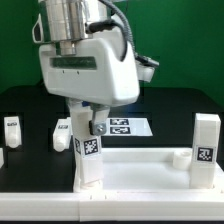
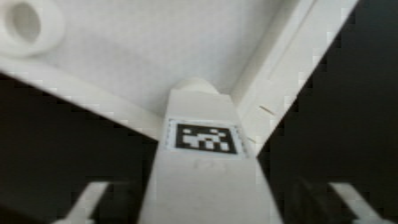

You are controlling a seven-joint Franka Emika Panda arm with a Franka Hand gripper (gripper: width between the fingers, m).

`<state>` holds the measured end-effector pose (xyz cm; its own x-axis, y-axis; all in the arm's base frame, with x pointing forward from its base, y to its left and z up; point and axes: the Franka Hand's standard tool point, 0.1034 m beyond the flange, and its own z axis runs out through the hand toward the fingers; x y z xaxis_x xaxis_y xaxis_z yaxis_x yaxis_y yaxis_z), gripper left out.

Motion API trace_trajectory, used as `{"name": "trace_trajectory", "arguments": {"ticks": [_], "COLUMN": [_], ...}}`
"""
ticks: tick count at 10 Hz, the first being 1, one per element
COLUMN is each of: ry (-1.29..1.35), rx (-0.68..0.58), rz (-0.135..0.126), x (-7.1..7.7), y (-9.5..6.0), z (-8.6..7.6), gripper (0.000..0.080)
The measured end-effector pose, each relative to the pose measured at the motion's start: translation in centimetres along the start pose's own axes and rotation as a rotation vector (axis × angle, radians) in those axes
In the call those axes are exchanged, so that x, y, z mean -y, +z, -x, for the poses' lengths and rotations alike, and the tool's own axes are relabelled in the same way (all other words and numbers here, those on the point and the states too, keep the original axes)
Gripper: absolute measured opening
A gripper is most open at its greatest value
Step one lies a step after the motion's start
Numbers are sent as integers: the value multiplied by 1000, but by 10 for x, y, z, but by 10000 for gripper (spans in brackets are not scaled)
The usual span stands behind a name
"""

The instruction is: Assemble desk

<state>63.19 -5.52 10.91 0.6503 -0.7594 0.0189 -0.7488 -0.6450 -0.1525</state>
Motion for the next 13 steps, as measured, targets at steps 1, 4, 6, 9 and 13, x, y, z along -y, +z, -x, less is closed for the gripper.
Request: {"name": "trace_trajectory", "arguments": {"ticks": [1,4,6,9,13], "ry": [-244,-471,-783,-966,-804], "rx": [-1,-1,-5,0,-3], "rz": [13,15,23,30,30], "x": [3,3,4,6,6], "y": [-3,-3,-4,-4,-3], "z": [-1,-2,-3,1,1], "gripper": [583,645,645,649,285]}}
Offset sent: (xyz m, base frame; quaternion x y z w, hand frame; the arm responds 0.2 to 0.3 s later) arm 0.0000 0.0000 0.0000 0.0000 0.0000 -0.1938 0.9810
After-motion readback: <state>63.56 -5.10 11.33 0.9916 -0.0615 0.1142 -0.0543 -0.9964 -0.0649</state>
